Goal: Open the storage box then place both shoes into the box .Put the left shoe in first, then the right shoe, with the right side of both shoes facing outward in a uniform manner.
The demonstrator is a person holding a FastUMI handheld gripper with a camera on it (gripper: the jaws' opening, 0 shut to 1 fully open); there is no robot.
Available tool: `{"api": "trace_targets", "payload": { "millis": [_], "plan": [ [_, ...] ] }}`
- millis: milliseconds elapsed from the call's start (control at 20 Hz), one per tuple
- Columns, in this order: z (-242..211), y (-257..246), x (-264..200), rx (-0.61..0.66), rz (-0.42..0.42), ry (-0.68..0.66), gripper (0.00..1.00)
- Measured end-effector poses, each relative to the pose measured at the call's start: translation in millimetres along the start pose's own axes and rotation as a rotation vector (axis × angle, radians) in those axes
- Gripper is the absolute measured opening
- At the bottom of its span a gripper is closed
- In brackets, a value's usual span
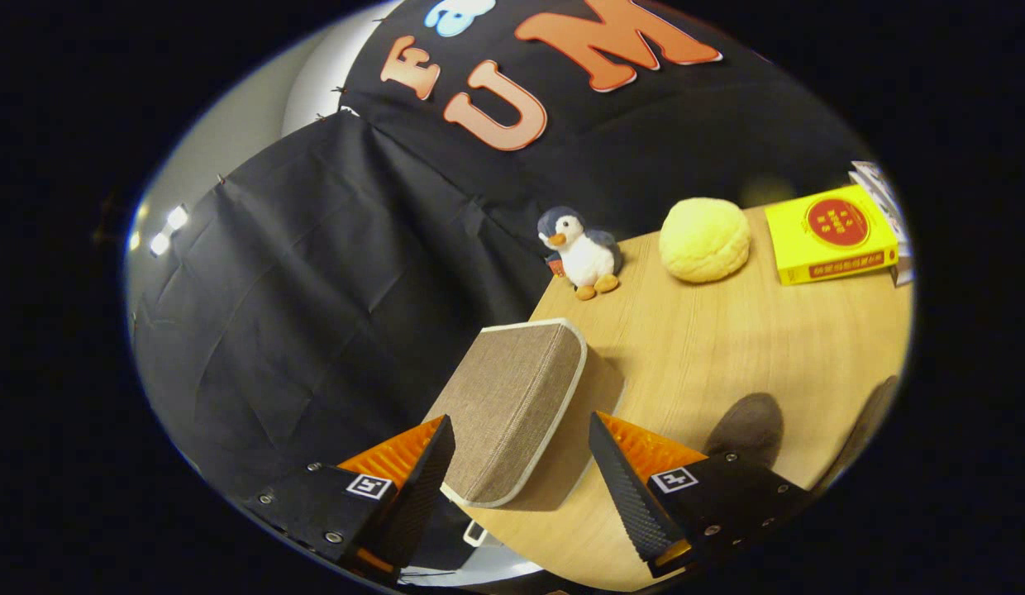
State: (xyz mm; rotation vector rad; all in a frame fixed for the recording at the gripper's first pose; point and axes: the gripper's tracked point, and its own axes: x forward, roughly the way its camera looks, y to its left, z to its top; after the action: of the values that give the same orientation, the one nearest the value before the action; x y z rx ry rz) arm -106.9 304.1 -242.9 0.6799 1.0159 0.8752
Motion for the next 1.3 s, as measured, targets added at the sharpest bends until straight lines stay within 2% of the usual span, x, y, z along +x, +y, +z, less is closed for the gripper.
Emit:
{"api": "trace_targets", "payload": {
  "millis": [200,500,850,950,1050,1100,1200,1300],
  "plan": [
    [-19.7,7.3,26.9,0.106,0.068,0.075,0.97],
    [-52.4,-4.3,63.9,0.170,0.070,0.162,0.97],
    [-70.5,-4.3,88.6,0.268,0.102,0.190,0.97],
    [-67.2,4.1,83.3,0.293,0.139,0.181,0.94],
    [-52.8,10.8,74.9,0.310,0.189,0.148,0.85],
    [-45.0,14.8,70.7,0.329,0.214,0.130,0.76],
    [-45.7,8.1,73.9,0.325,0.198,0.120,0.69],
    [-63.1,-0.5,75.2,0.339,0.175,0.172,0.69]
  ]
}}
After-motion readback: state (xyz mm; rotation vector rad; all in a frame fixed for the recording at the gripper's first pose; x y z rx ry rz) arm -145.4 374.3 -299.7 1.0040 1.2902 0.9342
